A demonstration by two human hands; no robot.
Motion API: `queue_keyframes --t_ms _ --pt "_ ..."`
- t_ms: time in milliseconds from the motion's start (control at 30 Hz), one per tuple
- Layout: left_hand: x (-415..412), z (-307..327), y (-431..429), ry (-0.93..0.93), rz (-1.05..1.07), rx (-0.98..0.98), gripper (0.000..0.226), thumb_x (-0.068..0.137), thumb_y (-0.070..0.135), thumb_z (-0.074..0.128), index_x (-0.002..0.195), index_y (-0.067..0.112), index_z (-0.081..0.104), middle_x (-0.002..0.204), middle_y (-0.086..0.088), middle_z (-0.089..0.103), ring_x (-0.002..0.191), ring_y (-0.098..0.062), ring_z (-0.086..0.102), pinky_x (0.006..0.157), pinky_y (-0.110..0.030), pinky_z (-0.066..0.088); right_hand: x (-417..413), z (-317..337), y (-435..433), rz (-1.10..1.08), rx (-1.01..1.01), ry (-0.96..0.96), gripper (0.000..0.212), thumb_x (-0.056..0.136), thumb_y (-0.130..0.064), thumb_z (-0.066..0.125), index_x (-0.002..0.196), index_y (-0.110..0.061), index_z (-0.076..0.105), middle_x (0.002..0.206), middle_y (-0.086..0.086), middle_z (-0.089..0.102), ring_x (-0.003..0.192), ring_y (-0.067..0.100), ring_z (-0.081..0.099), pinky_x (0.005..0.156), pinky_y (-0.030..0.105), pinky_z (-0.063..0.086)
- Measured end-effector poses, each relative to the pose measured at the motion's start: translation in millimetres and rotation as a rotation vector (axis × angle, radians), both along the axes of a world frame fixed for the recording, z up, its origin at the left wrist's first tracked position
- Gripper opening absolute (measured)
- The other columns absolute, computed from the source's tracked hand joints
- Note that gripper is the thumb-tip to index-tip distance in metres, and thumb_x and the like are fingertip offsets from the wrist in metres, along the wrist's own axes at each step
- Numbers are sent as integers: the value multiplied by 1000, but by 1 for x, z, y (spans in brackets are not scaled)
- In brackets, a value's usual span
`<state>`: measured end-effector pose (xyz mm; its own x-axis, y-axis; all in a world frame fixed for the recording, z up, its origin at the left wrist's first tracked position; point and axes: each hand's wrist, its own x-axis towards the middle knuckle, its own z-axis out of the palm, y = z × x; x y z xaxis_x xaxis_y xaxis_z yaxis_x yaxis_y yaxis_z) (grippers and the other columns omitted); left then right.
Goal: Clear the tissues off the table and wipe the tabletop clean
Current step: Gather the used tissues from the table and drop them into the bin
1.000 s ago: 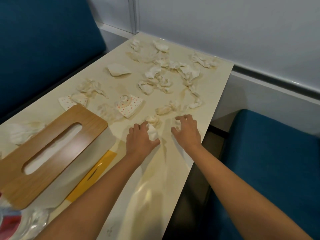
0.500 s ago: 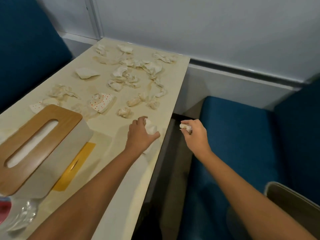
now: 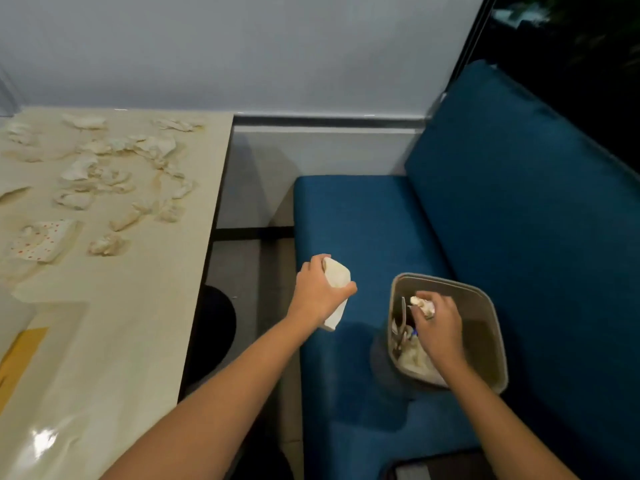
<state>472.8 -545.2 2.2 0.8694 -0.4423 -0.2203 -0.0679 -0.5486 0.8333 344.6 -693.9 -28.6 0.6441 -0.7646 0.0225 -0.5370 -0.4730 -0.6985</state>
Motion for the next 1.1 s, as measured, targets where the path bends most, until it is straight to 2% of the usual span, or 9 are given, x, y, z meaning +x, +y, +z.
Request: queue_keyframes --t_ms 167,233,300,433,600,733,900,967,1100 --pt "-40 -11 -53 54 -100 -11 67 75 35 71 131 19 38 126 -3 43 117 -21 42 98 -36 41 -44 -27 -33 -108 127 242 42 88 -14 60 128 -5 50 130 21 43 117 36 45 100 35 33" --pt "-49 -14 -70 84 -112 -32 65 76 33 71 130 18 38 125 -3 43 118 -21 42 95 -31 40 -52 -33 -40 -119 158 283 49 87 -17 61 132 -5 45 132 23 42 120 37 44 101 36 33" --pt "-57 -16 -87 110 -124 -50 63 77 32 71 129 17 38 125 -4 42 118 -21 42 91 -28 38 -57 -34 -46 -156 174 236 49 88 -16 61 132 -4 45 130 24 43 118 38 46 100 36 35" --pt "-66 -24 -114 140 -154 -49 66 78 32 70 132 14 36 128 -6 41 121 -22 41 94 -30 37 -64 -31 -53 -194 196 134 41 90 -15 57 128 -3 48 129 21 45 118 32 48 100 36 37" --pt "-67 -32 -133 177 -197 -45 80 81 36 69 143 12 24 143 -8 31 131 -20 34 101 -26 31 -69 -24 -60 -206 189 59 37 91 -13 54 127 -4 50 127 17 48 116 27 49 96 31 37" --pt "-68 -33 -121 172 -209 -20 70 85 30 65 142 12 29 139 -6 37 119 -12 43 83 -12 30 -71 -21 -60 -188 180 43 35 91 -14 55 125 -6 52 122 17 52 111 26 52 96 33 38" --pt "-65 -23 -77 142 -158 -2 65 87 27 63 141 11 33 145 -7 36 131 -19 39 106 -29 34 -59 -7 -40 -84 195 29 34 90 -12 55 124 -6 52 119 18 50 103 25 53 93 30 38" --pt "-61 -12 -52 139 -119 -11 62 88 27 62 141 12 33 146 -6 36 133 -17 37 108 -32 33 -50 3 -24 -21 194 17 33 91 -12 54 124 -7 52 118 15 50 96 21 52 89 26 37" --pt "-50 14 6 85 8 -35 57 89 25 60 139 13 36 143 -6 40 130 -16 41 103 -26 33 -26 24 22 132 189 -34 32 91 -10 54 122 -5 53 108 13 50 94 21 51 87 22 35"
